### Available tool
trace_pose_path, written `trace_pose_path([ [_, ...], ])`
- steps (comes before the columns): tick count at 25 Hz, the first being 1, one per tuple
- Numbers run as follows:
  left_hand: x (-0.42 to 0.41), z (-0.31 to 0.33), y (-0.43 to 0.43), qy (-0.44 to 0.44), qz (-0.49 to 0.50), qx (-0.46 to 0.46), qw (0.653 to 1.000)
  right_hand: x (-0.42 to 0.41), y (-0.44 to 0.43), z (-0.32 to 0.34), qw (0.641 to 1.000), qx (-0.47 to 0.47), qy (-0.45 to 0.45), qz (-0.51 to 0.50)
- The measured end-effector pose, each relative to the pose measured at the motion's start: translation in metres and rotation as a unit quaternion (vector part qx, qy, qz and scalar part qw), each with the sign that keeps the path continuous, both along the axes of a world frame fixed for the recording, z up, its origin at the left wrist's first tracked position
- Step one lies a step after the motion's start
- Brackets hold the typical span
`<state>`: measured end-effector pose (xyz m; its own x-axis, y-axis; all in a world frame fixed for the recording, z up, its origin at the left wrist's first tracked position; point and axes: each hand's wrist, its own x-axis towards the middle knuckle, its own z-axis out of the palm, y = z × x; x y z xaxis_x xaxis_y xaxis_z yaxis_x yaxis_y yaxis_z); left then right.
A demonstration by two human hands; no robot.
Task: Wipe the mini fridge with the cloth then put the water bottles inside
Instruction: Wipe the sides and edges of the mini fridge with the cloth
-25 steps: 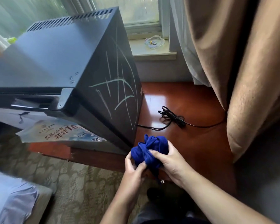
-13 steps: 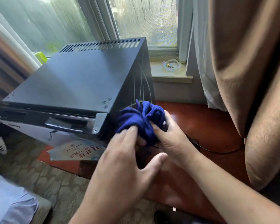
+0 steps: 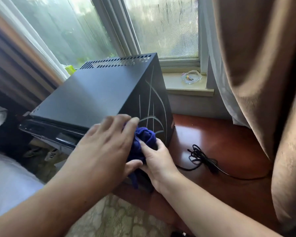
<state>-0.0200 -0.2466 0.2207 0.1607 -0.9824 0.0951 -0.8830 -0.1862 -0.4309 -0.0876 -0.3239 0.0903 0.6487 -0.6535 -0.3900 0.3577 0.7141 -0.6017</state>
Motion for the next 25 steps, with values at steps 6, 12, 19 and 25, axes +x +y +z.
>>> trace_pose_path([
  [6, 0.003, -0.022, -0.036, -0.031, -0.048, 0.164, 0.985, -0.018, -0.018, -0.002, 0.992, -0.020, -0.025, 0.122],
  [12, 0.030, -0.012, -0.049, 0.021, -0.089, 0.235, 0.968, -0.041, -0.021, -0.031, 0.963, -0.167, 0.003, 0.212],
  [19, 0.056, -0.001, -0.090, 0.063, -0.161, 0.328, 0.929, -0.004, -0.006, -0.035, 0.974, -0.218, 0.043, 0.047],
  [25, 0.073, 0.017, -0.151, 0.036, -0.215, 0.308, 0.926, 0.042, -0.052, -0.029, 0.975, -0.196, 0.073, -0.080],
])
